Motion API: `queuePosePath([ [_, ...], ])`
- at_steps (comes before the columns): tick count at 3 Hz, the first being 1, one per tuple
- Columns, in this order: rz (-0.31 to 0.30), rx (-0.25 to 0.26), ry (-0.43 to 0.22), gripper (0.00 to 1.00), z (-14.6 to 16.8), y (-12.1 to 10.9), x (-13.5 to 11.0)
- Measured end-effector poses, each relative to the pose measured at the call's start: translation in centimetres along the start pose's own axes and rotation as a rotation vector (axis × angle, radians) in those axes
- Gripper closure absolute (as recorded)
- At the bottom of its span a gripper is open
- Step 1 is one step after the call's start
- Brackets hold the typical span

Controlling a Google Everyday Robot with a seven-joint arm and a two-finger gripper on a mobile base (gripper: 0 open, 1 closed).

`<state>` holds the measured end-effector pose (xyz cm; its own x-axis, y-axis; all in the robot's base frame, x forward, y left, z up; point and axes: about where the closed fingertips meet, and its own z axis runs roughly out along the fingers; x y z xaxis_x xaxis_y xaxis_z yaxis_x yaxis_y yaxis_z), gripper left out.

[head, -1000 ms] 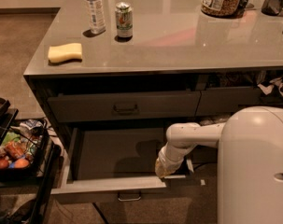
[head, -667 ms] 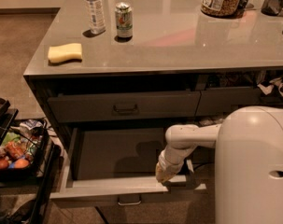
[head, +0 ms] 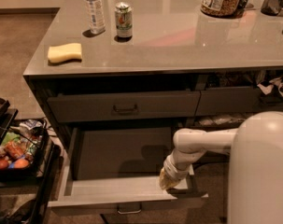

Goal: Open middle drawer

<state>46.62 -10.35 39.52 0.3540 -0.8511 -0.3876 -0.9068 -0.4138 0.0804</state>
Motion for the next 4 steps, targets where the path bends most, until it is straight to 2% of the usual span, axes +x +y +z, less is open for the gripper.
queuePosePath([
  [1,0.045,0.045,-0.084,1.0,-1.0,0.9,0.3],
  [2,0.067,0.064,-0.126,1.0,-1.6,1.5,0.7],
  [3,0.071,0.061,-0.14,1.0,-1.9,2.0,0.8],
  [4,0.049,-0.049,-0.087,1.0,-1.5,3.1,0.9],
])
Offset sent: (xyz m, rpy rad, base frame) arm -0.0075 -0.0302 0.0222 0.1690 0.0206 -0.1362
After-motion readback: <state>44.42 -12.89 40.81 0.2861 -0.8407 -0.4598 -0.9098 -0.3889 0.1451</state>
